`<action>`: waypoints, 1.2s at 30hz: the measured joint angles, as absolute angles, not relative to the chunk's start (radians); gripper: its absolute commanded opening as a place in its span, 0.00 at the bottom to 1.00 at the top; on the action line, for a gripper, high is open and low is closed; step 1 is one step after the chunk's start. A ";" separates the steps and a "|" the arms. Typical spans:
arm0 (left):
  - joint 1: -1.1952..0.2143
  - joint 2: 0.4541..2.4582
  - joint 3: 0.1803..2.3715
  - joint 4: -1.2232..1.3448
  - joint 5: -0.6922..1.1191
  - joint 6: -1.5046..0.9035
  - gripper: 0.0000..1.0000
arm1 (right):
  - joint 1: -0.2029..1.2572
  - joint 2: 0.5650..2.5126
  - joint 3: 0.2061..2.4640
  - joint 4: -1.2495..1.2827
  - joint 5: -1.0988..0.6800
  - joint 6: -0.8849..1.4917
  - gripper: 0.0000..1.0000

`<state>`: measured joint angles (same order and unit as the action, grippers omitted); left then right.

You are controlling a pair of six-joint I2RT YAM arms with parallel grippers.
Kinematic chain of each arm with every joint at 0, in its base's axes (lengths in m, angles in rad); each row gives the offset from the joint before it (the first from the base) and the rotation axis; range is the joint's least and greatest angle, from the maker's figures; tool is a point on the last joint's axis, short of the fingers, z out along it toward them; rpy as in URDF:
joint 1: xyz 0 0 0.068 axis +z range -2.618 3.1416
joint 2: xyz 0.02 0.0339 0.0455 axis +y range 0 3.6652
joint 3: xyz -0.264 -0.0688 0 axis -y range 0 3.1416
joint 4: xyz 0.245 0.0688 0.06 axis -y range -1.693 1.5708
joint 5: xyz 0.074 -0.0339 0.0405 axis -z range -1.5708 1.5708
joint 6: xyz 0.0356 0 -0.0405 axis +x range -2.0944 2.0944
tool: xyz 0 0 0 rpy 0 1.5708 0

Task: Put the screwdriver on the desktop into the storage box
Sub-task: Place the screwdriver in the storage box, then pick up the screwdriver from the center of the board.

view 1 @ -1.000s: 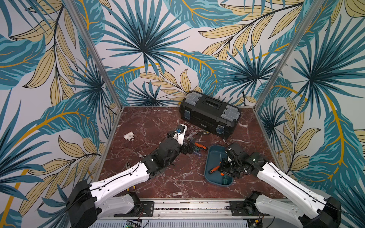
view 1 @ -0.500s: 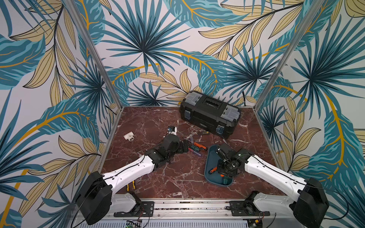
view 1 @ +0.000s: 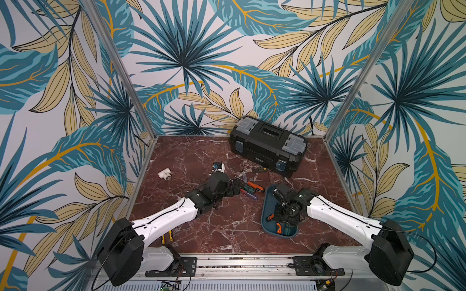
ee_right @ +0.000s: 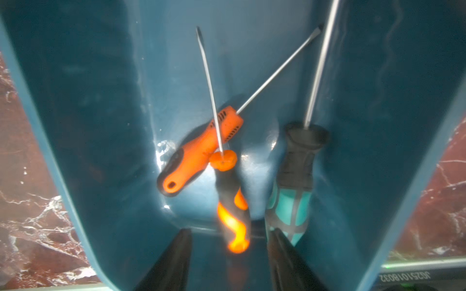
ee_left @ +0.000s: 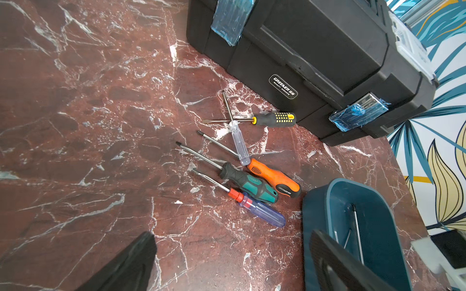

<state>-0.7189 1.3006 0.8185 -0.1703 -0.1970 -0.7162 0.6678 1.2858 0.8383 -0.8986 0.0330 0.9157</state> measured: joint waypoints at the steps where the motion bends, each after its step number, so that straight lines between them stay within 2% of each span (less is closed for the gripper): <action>1: -0.719 1.301 0.820 -0.178 -0.197 -0.723 1.00 | 0.668 1.288 0.840 -0.898 0.033 0.912 0.58; 6: -0.718 1.303 0.821 -0.208 -0.195 -0.746 1.00 | 0.668 1.293 0.871 -0.898 0.040 0.896 0.58; 9: -0.714 1.326 0.835 -0.230 -0.176 -0.760 0.97 | 0.667 1.271 0.930 -0.921 0.082 0.886 0.57; 15: -0.706 1.496 0.957 -0.275 -0.051 -0.806 0.83 | 0.665 1.161 1.031 -0.945 0.206 0.878 0.57; 19: -0.710 1.641 1.057 -0.304 0.017 -0.869 0.70 | 0.662 1.128 1.023 -0.957 0.247 0.884 0.56; 22: -0.720 1.704 1.097 -0.349 0.021 -0.915 0.69 | 0.662 1.127 0.996 -0.967 0.247 0.899 0.55; 28: -0.772 1.767 1.185 -0.450 -0.027 -1.011 0.59 | 0.662 1.113 0.949 -0.978 0.247 0.927 0.55; 36: -0.837 1.850 1.248 -0.463 -0.030 -1.159 0.52 | 0.662 1.101 0.946 -0.978 0.247 0.932 0.55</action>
